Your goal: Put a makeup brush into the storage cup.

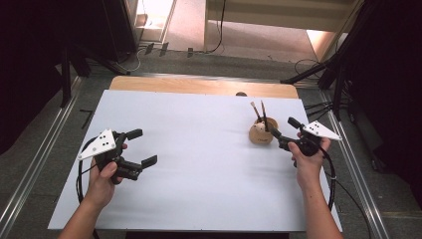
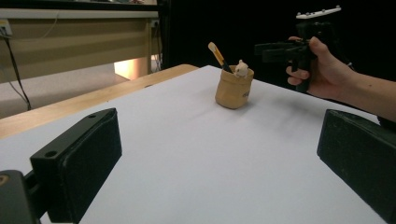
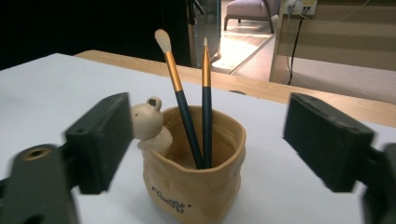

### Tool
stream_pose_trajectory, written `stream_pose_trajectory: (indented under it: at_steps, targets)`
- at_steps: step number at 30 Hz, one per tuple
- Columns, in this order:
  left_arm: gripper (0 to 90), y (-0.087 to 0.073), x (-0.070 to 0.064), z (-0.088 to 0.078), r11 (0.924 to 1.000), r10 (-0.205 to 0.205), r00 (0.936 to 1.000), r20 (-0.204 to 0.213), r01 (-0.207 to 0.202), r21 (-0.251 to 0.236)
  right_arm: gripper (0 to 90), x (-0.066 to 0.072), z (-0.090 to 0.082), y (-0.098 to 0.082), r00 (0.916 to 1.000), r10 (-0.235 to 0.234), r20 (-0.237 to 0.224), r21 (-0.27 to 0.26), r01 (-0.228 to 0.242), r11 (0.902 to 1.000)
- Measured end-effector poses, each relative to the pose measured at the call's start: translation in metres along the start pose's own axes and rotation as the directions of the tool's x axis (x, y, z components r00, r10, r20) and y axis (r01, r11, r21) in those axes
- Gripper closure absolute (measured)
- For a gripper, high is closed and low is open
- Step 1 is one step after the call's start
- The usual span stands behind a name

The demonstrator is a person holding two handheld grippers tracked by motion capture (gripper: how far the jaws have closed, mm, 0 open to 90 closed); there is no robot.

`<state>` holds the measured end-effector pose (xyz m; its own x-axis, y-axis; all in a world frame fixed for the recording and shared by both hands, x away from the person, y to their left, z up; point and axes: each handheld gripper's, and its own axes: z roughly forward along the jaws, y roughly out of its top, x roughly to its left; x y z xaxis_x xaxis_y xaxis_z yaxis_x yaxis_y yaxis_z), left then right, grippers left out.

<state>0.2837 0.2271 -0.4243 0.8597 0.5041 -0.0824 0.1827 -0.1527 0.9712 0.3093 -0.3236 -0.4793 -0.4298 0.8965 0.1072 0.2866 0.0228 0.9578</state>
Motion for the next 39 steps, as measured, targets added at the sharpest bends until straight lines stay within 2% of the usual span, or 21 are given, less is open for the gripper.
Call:
stream_pose_trajectory:
  at_steps: [2,4,10,19,27,34,39]
  targets:
    - [0.0,-0.001,0.001,-0.002,1.0000,-0.002,1.0000,-0.006,0.002,-0.005,7.3,0.003,-0.006,-0.001,0.9993,-0.032,0.020,-0.001,0.032,0.9995]
    - [0.1,-0.001,0.002,-0.004,1.0000,0.002,0.9999,-0.013,-0.002,-0.004,0.0,0.003,-0.012,-0.001,0.9993,-0.038,0.003,-0.005,0.038,0.9993]
    - [0.0,-0.003,0.004,-0.013,0.9999,-0.002,0.9991,-0.042,0.001,-0.016,0.0,0.002,-0.027,-0.002,0.9997,-0.025,0.007,-0.014,0.025,0.9996]
    - [0.0,-0.010,0.010,-0.034,0.9995,-0.014,0.9962,-0.086,0.012,-0.031,0.0,0.005,-0.048,-0.010,0.9990,-0.037,0.024,-0.015,0.037,0.9992]
    - [0.0,-0.020,0.016,-0.054,0.9991,-0.034,0.9908,-0.131,0.030,-0.029,0.0,0.006,-0.070,-0.016,0.9983,-0.041,0.042,-0.017,0.041,0.9990]
    - [0.0,-0.028,0.018,-0.071,0.9989,-0.043,0.9852,-0.166,0.040,-0.023,0.0,0.004,-0.090,-0.021,0.9987,-0.008,0.051,-0.037,0.010,0.9993]
    - [0.0,-0.032,0.018,-0.080,0.9984,-0.051,0.9818,-0.183,0.046,-0.034,0.0,0.004,-0.100,-0.028,0.9981,-0.010,0.061,-0.022,0.011,0.9997]
